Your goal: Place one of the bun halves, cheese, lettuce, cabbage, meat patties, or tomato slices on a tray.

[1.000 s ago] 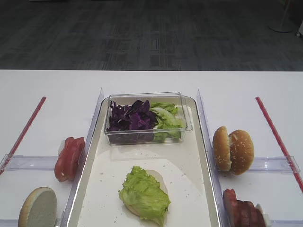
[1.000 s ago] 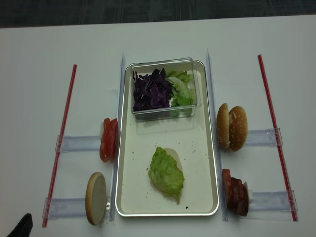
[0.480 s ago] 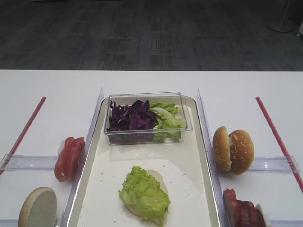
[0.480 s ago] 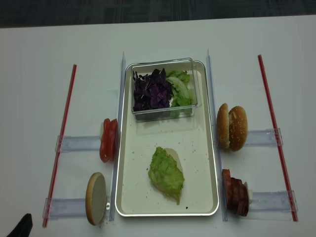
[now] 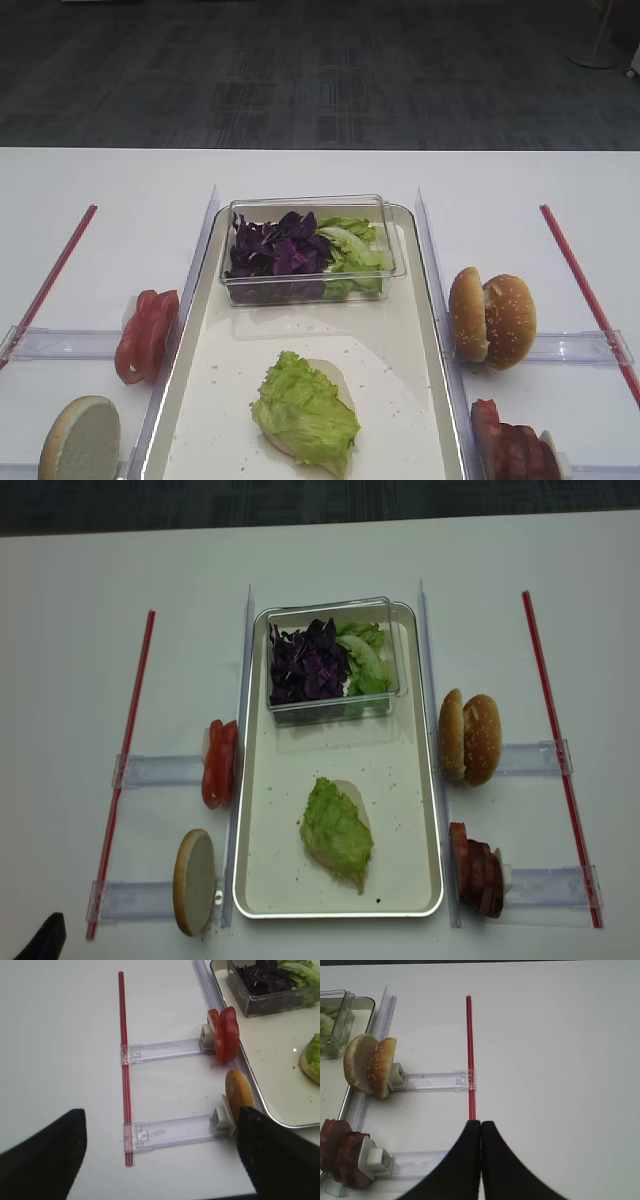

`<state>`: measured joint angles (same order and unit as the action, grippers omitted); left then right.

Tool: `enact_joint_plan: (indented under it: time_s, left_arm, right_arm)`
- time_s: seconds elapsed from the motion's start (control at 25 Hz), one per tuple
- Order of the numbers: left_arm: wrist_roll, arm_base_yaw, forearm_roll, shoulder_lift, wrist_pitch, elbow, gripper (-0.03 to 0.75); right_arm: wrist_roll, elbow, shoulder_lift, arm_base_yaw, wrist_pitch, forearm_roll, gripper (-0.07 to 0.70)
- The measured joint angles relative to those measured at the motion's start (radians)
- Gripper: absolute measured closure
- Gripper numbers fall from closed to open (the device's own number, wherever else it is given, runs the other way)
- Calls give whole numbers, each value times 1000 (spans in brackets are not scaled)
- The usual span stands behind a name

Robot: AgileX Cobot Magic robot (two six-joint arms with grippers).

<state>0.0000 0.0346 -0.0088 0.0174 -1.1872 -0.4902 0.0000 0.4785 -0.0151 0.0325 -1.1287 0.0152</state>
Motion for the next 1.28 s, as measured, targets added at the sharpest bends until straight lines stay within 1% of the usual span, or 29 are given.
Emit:
enact_joint_plan:
  time_s: [1.28]
  left_arm:
    - [0,0,0,0,0,0,151]
  right_arm:
    - [0,0,0,0,0,-2,595]
